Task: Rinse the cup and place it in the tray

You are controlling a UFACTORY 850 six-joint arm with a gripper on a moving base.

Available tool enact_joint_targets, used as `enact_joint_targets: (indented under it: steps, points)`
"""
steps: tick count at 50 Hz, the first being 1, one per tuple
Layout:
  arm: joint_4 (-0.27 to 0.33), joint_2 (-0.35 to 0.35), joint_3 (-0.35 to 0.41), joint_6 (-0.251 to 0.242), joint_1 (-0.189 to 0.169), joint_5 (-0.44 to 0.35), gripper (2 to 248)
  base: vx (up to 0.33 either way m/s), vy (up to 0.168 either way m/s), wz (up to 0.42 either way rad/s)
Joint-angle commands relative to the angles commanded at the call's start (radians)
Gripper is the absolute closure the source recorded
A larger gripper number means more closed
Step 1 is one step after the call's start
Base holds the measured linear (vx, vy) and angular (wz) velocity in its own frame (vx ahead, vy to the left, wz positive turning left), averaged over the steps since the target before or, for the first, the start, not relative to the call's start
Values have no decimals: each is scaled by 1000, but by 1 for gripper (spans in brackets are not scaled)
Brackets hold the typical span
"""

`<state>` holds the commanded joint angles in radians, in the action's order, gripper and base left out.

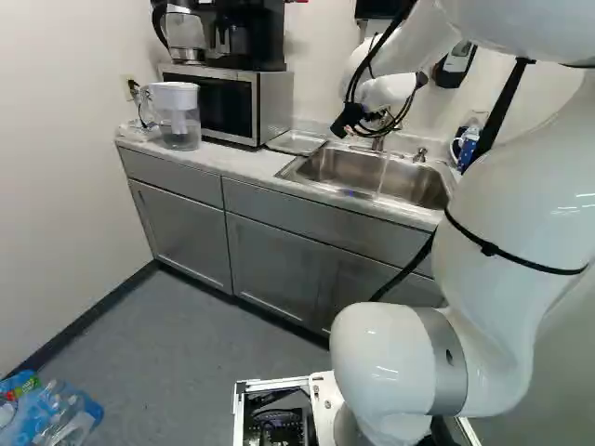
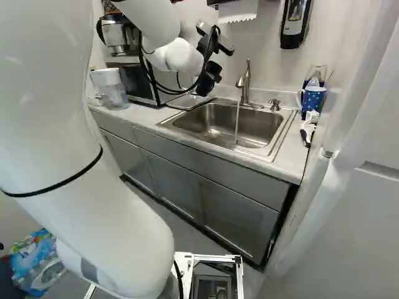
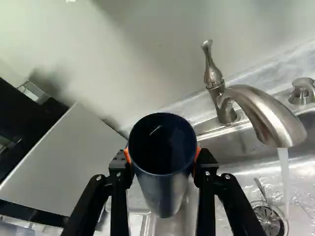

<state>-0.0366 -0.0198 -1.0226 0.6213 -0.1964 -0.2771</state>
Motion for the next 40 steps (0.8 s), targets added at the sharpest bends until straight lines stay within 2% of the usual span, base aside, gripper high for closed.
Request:
enact_joint_targets:
  steps: [40]
  points:
    - [0,0,0,420,0,0,125,0,0,0]
